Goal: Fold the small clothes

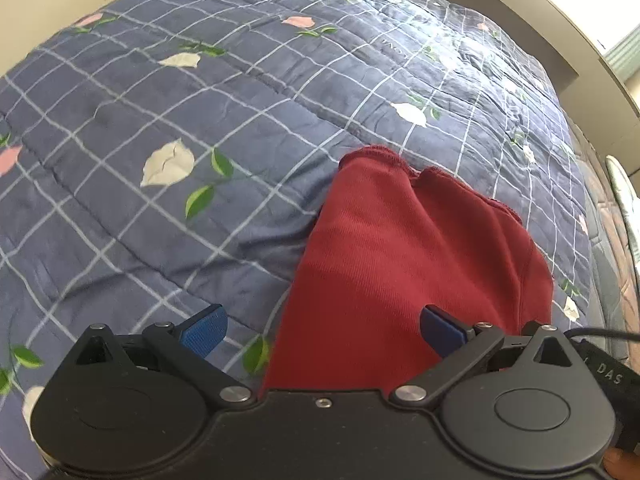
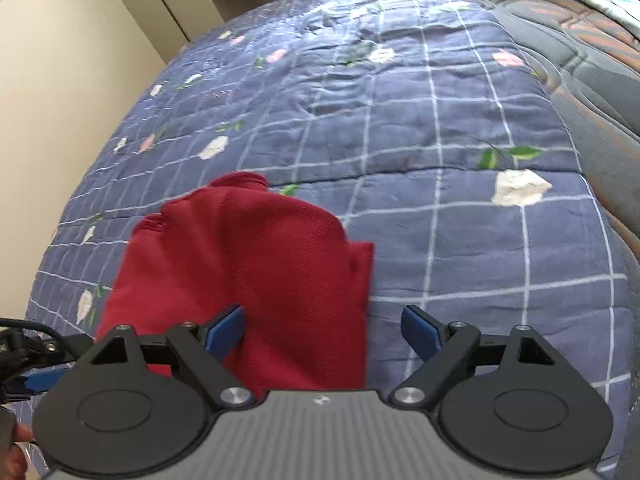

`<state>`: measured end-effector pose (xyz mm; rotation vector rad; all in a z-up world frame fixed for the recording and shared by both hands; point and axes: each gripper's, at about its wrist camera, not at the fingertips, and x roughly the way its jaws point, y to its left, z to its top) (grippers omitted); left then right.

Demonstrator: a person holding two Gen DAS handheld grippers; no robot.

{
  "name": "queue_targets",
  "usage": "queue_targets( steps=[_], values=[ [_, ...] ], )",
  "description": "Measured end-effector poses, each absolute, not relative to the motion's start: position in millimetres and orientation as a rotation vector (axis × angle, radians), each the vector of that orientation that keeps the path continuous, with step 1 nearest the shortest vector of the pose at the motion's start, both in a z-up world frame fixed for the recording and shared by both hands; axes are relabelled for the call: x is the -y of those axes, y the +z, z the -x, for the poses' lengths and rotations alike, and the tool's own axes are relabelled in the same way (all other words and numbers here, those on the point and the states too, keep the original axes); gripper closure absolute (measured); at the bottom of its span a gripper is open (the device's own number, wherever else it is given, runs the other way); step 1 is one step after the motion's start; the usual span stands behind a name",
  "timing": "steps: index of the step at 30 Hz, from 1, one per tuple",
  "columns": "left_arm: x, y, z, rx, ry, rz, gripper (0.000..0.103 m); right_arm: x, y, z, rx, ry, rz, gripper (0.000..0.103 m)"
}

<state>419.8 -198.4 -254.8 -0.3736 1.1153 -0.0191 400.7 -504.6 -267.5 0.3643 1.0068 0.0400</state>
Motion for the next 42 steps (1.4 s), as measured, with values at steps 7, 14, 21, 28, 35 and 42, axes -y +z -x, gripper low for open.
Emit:
queue_targets(
  steps=[7,14,21,28,35,42],
  values=[
    [195,-253,-420,-1.148,-0.008,0.381,0.001,508,-273,-394,-1.041,0.054,-0.333,0.000],
    [192,-253,-421,-1.147,0.001,0.363,0.001,506,-277,-393,-1.058,0.047,-0.339,0.000],
    [191,-258,-423,-1.159,0.013,0.354,0.001,505,-278,-395,-1.061,0.050,-0.337,0.000],
    [192,-271,-430,-1.192,0.008,0.333,0.001,505,-281,-396,-1.059,0.051,-0.364,0.000],
    [194,-280,-438,-1.217,-0.015,0.304,0.001,509,-286,-392,-1.062,0.038,-0.395,0.000],
    [201,-281,-442,-1.221,-0.026,0.284,0.001,509,-283,-385,-1.032,0.049,-0.392,0.009]
  ],
)
